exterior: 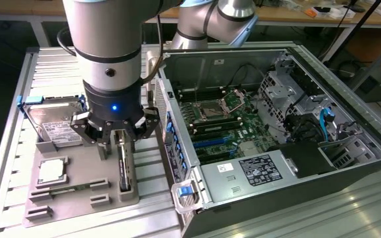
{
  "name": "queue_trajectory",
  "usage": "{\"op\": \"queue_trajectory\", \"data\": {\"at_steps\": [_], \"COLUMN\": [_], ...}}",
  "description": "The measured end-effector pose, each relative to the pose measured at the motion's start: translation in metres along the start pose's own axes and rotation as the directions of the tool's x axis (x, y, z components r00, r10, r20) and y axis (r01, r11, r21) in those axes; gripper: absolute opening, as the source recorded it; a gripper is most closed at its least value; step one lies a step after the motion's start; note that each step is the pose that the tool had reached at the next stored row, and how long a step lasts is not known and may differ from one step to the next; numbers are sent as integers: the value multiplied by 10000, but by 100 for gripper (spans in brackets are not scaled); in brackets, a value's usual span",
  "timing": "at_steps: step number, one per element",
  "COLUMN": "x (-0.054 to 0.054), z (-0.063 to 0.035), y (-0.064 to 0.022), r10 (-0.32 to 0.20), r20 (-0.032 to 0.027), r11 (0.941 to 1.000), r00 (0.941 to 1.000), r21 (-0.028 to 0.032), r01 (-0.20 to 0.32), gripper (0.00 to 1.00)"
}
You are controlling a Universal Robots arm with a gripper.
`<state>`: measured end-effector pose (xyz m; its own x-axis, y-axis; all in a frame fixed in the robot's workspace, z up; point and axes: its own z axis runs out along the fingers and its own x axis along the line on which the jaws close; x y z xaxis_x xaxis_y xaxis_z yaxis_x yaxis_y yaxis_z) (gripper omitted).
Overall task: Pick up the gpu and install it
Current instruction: 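Pick up the gpu and move the gpu toward the slot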
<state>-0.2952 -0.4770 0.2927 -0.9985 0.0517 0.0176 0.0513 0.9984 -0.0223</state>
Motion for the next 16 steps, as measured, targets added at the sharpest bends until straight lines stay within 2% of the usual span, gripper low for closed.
{"op": "queue_trajectory", "data": {"at_steps": [9, 16], "x": [27, 26], "z": [182, 350], "y": [2, 17], "r10": [-79, -477], "r20": [3, 11], "r11": [10000, 9989], "r00": [10000, 9989], "r21": [0, 8], "r01": [79, 477], "gripper": [48, 48]}}
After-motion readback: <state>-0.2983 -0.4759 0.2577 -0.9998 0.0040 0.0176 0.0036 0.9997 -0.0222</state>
